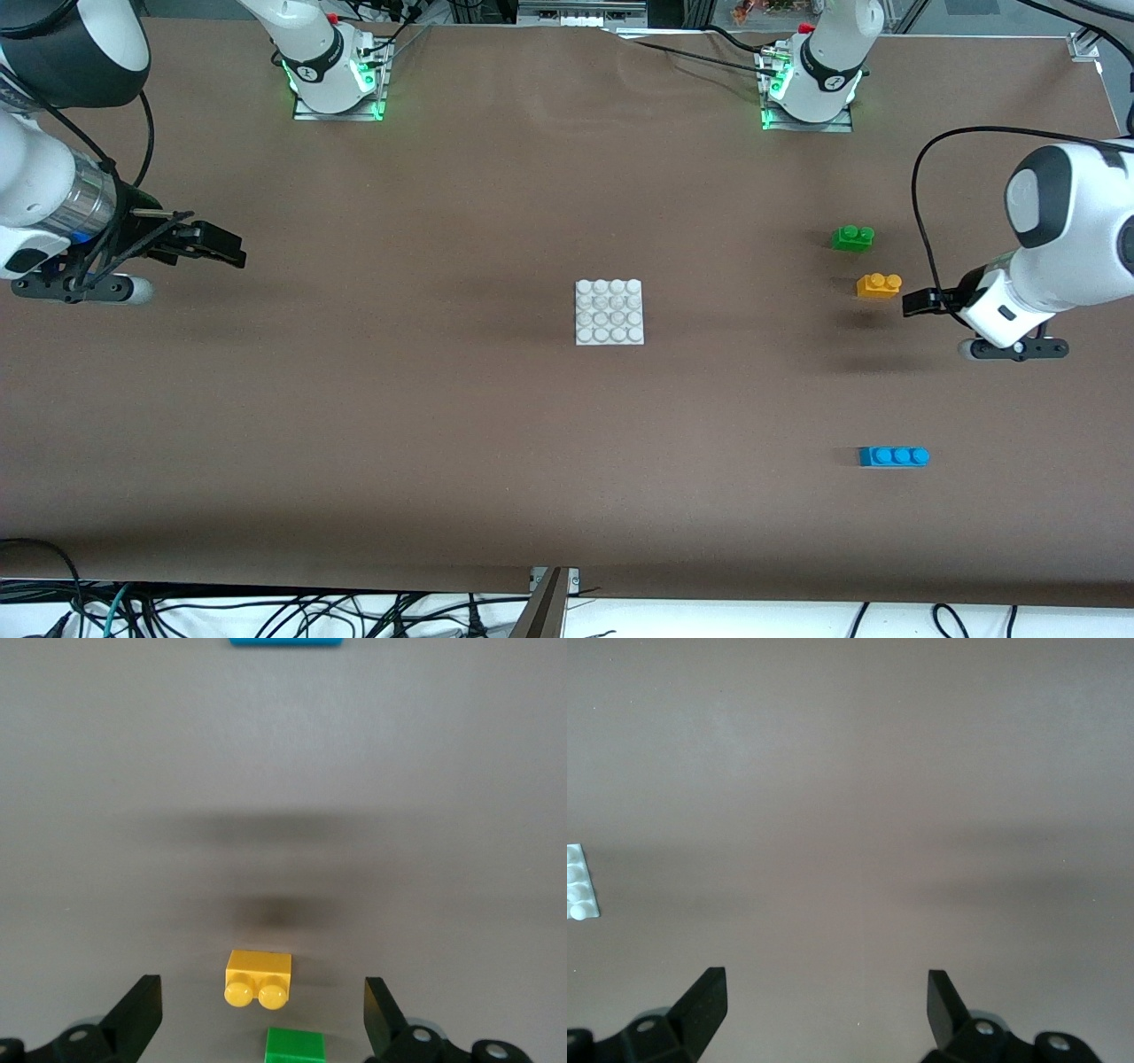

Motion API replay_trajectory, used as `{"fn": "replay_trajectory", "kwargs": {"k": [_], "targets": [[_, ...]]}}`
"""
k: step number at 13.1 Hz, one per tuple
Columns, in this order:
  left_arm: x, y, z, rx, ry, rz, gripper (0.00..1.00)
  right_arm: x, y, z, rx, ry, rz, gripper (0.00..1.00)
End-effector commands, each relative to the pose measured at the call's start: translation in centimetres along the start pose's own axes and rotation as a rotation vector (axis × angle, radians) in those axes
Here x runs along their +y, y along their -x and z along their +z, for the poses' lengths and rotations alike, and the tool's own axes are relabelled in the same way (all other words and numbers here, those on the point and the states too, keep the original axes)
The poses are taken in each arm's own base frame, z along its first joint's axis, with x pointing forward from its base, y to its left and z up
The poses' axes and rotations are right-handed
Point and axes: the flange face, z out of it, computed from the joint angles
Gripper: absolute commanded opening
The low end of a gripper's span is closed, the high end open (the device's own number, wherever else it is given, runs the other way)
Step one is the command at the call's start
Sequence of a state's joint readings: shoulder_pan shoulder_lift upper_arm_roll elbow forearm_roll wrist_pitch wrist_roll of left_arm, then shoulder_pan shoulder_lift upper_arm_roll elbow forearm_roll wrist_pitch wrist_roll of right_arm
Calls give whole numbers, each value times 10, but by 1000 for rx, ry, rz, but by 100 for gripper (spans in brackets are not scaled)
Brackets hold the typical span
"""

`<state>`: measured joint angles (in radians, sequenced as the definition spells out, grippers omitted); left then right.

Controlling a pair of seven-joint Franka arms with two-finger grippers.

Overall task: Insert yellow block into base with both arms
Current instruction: 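Lower the left gripper onto the yellow brick and grasp it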

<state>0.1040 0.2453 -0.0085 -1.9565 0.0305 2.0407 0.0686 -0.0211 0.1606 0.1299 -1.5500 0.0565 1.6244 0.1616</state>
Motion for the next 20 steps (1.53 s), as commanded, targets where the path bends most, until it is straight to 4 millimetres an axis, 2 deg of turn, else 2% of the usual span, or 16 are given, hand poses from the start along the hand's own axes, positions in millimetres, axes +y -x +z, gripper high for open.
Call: {"fn": "replay_trajectory", "kwargs": {"k": [1, 3, 5, 8, 10, 17, 20], "targets": [[-14, 33, 34, -14, -11, 105, 100, -3, 7, -4, 7, 16, -9, 100], [-29, 45, 60, 3, -6, 102, 100, -2, 5, -2, 12, 30, -10, 100], [-26, 61, 93, 44, -8, 103, 100, -2, 4, -3, 18, 39, -11, 100], [-22, 75, 118, 85, -11, 105, 100, 0, 4, -4, 22, 53, -18, 100], [-21, 79, 128, 101, -12, 106, 100, -2, 4, -8, 29, 52, -16, 100], [-19, 83, 140, 77, -7, 104, 99, 0, 2, -27, 63, 48, -13, 100], [-18, 84, 142, 72, -6, 104, 93, -1, 1, -26, 74, 92, -16, 100]]}}
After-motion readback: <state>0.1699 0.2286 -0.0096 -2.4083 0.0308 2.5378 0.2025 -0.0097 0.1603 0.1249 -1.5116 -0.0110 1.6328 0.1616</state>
